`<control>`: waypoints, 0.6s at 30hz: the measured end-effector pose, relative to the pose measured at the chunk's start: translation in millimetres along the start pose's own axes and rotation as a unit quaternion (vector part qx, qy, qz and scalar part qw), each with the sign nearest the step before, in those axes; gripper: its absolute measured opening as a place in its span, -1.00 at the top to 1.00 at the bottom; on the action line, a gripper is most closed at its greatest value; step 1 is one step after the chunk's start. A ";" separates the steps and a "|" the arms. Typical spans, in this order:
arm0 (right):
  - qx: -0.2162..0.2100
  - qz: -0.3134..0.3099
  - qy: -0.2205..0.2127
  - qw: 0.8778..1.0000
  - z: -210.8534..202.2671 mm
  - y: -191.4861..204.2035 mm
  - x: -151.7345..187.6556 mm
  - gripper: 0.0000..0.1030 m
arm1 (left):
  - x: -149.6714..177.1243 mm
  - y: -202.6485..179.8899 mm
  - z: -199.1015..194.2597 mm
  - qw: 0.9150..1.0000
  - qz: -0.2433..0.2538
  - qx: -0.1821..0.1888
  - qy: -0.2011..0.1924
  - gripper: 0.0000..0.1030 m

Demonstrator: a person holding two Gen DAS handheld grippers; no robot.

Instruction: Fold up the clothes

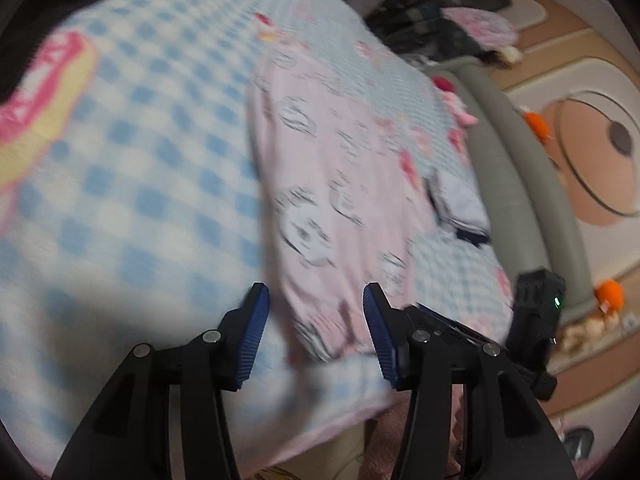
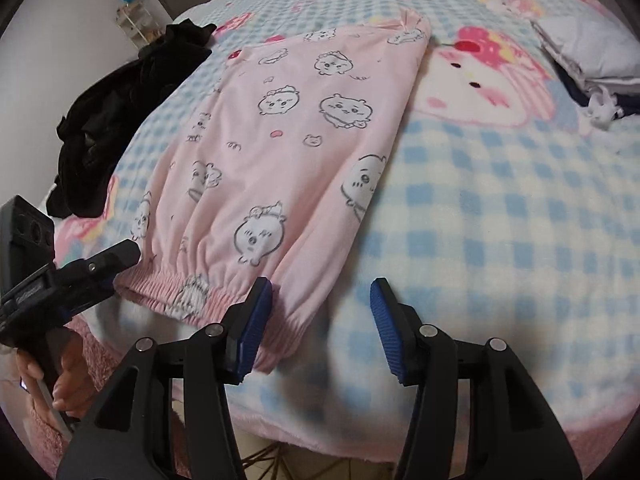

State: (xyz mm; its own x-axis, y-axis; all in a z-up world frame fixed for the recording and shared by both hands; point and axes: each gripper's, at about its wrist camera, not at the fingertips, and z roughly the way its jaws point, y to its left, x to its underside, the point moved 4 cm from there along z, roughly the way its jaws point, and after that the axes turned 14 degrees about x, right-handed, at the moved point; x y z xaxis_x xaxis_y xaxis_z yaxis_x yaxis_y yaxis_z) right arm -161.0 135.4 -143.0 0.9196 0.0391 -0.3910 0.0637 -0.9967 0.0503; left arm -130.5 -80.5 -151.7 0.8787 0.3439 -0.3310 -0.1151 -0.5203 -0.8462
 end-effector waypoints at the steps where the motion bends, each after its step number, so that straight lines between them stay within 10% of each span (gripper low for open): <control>1: -0.002 -0.001 0.001 1.000 -1.3 3.0 0.9 -0.06 | 1.8 -0.4 3.4 1.000 0.007 -0.008 0.006 0.01; 12: -0.029 0.012 0.019 0.999 11.4 13.6 4.3 -0.07 | -4.8 4.4 17.4 0.999 0.019 -0.031 0.002 0.07; 14: -0.051 0.022 0.019 0.998 13.3 12.1 3.6 -0.07 | -4.8 0.6 24.0 0.999 0.032 -0.029 0.013 0.43; 18: -0.082 0.042 0.014 0.996 21.5 8.9 -2.6 -0.07 | -7.9 6.4 31.0 1.000 0.017 -0.024 0.009 0.43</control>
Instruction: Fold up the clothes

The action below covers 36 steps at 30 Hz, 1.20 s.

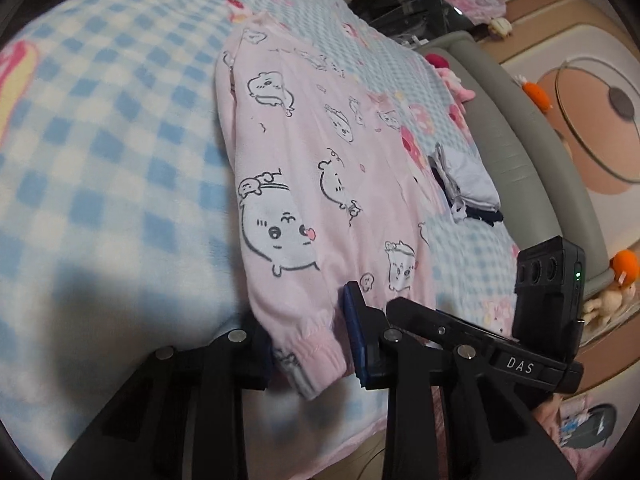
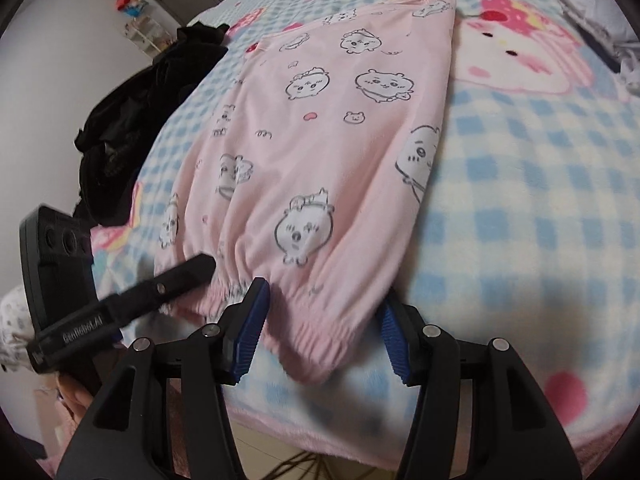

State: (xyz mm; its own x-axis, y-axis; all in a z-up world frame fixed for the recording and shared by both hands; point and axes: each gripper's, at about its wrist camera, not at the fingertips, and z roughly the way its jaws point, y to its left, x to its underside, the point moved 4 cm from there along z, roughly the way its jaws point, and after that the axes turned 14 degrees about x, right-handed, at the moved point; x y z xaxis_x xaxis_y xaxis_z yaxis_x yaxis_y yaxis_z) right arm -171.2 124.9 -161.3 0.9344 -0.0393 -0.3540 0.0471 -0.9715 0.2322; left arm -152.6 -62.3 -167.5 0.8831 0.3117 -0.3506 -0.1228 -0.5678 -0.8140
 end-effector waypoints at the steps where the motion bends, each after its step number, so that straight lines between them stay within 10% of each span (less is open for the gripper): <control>1: -0.006 0.004 -0.004 1.000 2.2 -0.5 -2.0 -0.07 | -0.7 1.6 2.0 1.000 -0.004 -0.001 -0.002 0.43; 5: -0.001 0.001 -0.006 1.000 5.2 -0.5 -5.5 0.59 | -1.1 -11.9 2.1 1.000 0.008 -0.006 -0.013 0.65; 9: -0.035 0.016 -0.032 0.999 -28.9 -8.4 -7.7 0.75 | 6.9 -42.4 -8.2 0.999 0.028 0.007 -0.027 0.66; 20: -0.026 0.021 -0.010 0.999 -42.4 -36.7 48.5 0.71 | 62.9 -35.5 -0.2 0.999 0.002 -0.024 0.049 0.38; 25: -0.034 0.036 -0.026 0.998 -50.6 -49.4 48.4 0.49 | 44.1 -29.0 -37.8 1.000 0.001 -0.011 -0.029 0.37; 36: 0.014 0.014 -0.037 0.999 -41.0 -70.9 7.5 0.35 | 26.7 -43.0 -11.4 0.998 0.056 -0.042 -0.001 0.80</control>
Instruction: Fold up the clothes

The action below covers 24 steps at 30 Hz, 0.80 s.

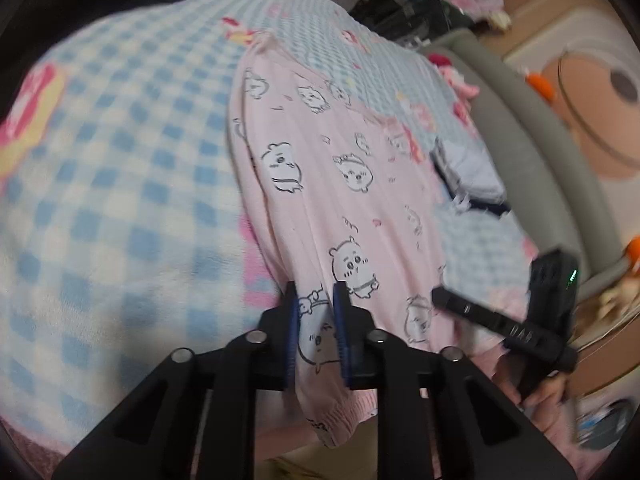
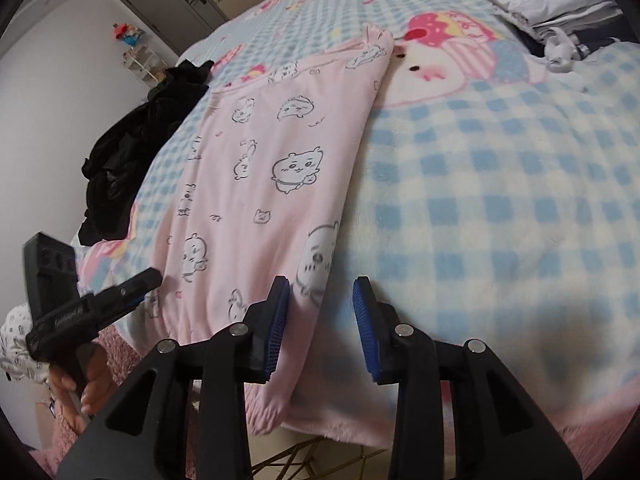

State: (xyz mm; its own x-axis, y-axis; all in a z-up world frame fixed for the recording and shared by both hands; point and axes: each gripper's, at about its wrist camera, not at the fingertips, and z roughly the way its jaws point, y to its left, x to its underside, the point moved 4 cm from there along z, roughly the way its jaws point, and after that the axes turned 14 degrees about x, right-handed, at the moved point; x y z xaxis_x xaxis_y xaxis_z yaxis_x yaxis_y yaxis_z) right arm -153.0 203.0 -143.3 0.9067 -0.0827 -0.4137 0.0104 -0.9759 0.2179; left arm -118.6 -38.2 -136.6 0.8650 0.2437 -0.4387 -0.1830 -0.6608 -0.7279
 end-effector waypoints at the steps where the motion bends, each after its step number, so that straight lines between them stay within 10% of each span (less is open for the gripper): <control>1: 0.011 -0.012 -0.006 1.000 -1.0 1.3 -1.2 0.39 | -1.1 -4.6 1.5 1.000 0.005 0.006 0.001 0.83; 3: 0.056 -0.045 -0.021 0.997 -0.7 6.2 -3.1 0.72 | -5.4 -13.6 5.9 1.000 0.013 0.018 0.003 0.83; 10: 0.133 -0.073 -0.038 0.988 2.4 4.8 5.5 0.75 | -5.2 -0.6 28.9 0.998 -0.016 0.044 0.030 0.76; 16: 0.094 -0.058 -0.094 0.989 -35.5 20.9 -1.0 0.61 | -5.0 -13.5 31.4 0.995 -0.012 0.095 0.036 -0.20; 24: 0.104 -0.104 -0.027 0.989 7.3 49.4 12.5 0.48 | 8.9 3.1 26.0 0.996 -0.022 -0.051 0.068 -0.19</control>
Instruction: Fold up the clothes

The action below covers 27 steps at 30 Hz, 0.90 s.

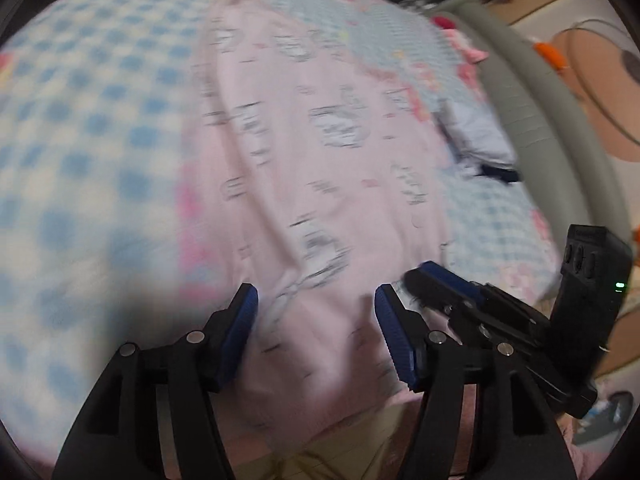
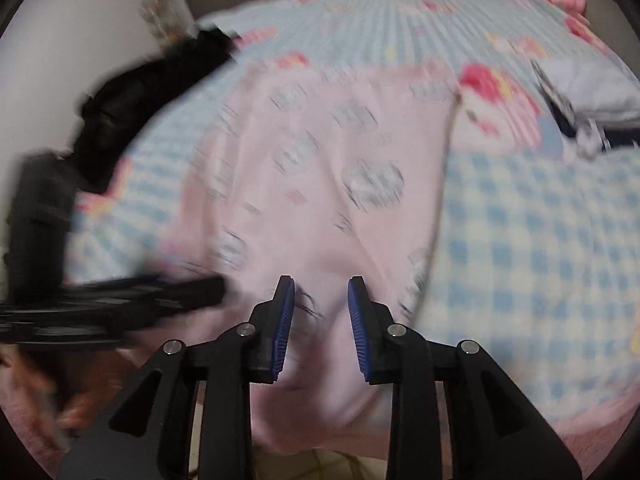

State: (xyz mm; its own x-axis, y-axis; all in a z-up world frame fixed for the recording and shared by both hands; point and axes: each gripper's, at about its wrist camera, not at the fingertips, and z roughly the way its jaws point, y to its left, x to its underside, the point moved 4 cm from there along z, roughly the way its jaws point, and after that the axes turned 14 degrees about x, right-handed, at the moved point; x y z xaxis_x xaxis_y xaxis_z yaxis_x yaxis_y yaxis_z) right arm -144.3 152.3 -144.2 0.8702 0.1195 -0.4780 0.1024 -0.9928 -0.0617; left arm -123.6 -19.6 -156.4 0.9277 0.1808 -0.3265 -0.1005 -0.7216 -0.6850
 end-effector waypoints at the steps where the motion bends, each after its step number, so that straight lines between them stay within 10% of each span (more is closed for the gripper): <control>1: 0.004 0.004 0.001 1.000 2.0 -6.6 6.3 0.51 | 3.0 4.2 -4.9 1.000 -0.002 -0.005 -0.003 -0.17; 10: 0.001 0.058 -0.041 0.998 -26.2 -34.7 10.5 0.44 | -0.2 18.3 -62.3 0.992 -0.020 0.033 -0.124 -0.09; 14: 0.028 0.050 -0.045 0.997 -21.8 -32.6 6.2 0.23 | -1.4 20.2 -41.4 0.993 -0.028 0.058 -0.102 0.36; 18: 0.041 0.043 -0.018 0.998 1.2 -32.3 15.7 0.23 | 3.5 19.9 -20.9 0.998 -0.006 -0.015 -0.063 0.68; 27: 0.019 0.080 -0.038 0.996 -16.9 -60.0 3.9 0.17 | -11.4 24.9 -47.9 0.990 -0.040 0.055 -0.119 0.70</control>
State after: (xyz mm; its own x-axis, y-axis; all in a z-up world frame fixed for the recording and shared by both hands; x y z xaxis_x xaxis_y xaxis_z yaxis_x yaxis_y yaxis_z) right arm -138.9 212.2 -127.5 0.8349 -0.0385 -0.5491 -0.0537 -0.9985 -0.0116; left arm -119.4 -71.7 -138.5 0.8242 0.3970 -0.4037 -0.0810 -0.6230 -0.7780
